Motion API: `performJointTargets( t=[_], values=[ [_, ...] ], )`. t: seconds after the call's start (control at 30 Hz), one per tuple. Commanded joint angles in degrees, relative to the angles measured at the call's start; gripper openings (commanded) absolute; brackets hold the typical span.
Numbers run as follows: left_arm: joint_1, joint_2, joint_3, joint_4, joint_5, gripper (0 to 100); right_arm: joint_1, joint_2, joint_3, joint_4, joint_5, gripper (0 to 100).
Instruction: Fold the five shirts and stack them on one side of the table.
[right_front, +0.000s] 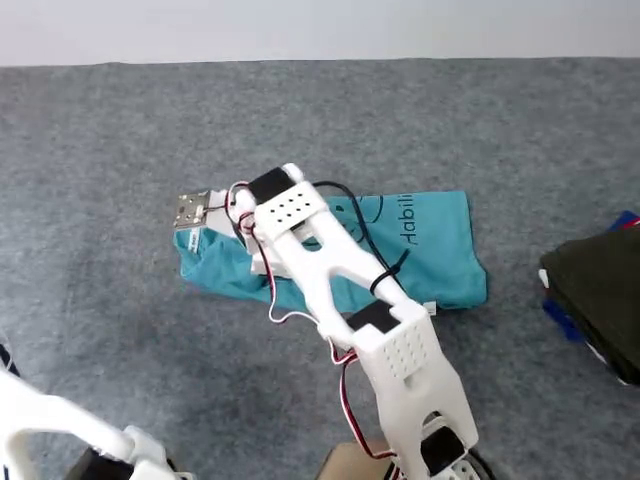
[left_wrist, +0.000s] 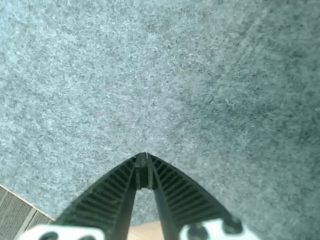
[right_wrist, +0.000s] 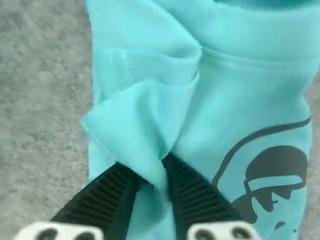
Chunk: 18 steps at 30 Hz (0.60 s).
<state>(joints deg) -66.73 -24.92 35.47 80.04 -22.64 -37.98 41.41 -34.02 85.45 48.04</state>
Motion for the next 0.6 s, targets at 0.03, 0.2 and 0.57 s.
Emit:
performJointTargets(
  t=[0.03, 0.2, 0.57],
  values=[
    [-0.35, -2.20, 0.04, -0.44, -0.53, 1, 3.21, -0.48, -6.33, -0.48, -6.68, 21.5],
    [-0.35, -2.20, 1.54, -0.44, -0.53, 1, 6.29, 0.66, -9.58, -2.86, -7.03, 23.2],
    [-0.18, -2.20, 1.27, -0.79, -0.53, 1, 2.68, -5.58, -10.37, 8.13, -7.30, 20.4]
  ],
)
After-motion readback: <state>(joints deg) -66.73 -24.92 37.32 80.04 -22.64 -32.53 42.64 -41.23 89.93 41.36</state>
